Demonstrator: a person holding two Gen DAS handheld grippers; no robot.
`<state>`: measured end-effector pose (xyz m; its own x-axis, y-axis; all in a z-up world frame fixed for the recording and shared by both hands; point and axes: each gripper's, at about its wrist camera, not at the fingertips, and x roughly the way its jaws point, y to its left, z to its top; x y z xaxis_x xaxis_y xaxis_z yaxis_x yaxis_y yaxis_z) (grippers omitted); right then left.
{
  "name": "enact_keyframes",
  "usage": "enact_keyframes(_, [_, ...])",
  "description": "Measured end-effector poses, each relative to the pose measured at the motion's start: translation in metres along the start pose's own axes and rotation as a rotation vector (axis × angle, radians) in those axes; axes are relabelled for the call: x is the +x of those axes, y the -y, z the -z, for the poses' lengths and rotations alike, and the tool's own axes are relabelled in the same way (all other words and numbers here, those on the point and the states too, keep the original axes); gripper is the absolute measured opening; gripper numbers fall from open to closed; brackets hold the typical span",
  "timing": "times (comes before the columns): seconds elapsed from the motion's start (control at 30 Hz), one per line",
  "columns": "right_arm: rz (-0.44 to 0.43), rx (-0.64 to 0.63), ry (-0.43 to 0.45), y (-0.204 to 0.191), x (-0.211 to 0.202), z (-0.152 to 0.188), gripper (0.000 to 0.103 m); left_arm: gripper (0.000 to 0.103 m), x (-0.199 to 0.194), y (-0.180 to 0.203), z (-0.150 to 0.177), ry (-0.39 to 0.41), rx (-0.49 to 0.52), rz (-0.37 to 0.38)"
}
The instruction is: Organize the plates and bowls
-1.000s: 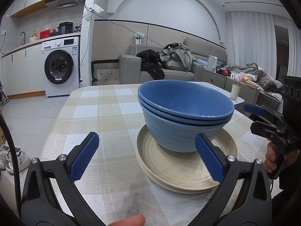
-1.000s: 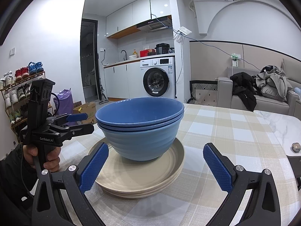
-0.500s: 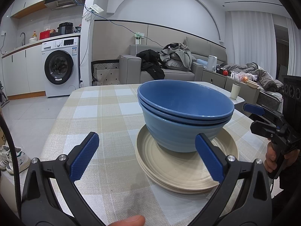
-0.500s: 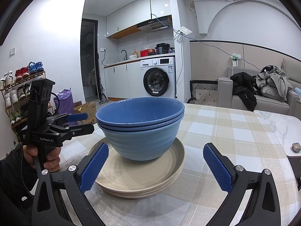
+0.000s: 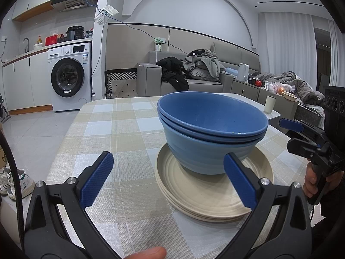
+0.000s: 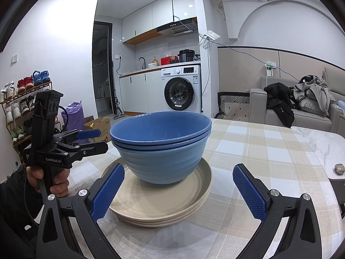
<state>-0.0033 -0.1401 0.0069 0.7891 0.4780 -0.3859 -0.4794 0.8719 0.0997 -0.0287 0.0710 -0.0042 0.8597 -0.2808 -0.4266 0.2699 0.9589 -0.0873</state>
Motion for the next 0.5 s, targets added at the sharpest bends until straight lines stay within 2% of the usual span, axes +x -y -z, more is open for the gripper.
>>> enact_keyframes(0.5, [0.000,0.000,0.000,-0.0001,0.0001,0.0001,0.103,0.102,-0.0003,-0.0005,0.0003,0.005,0.002,0.001])
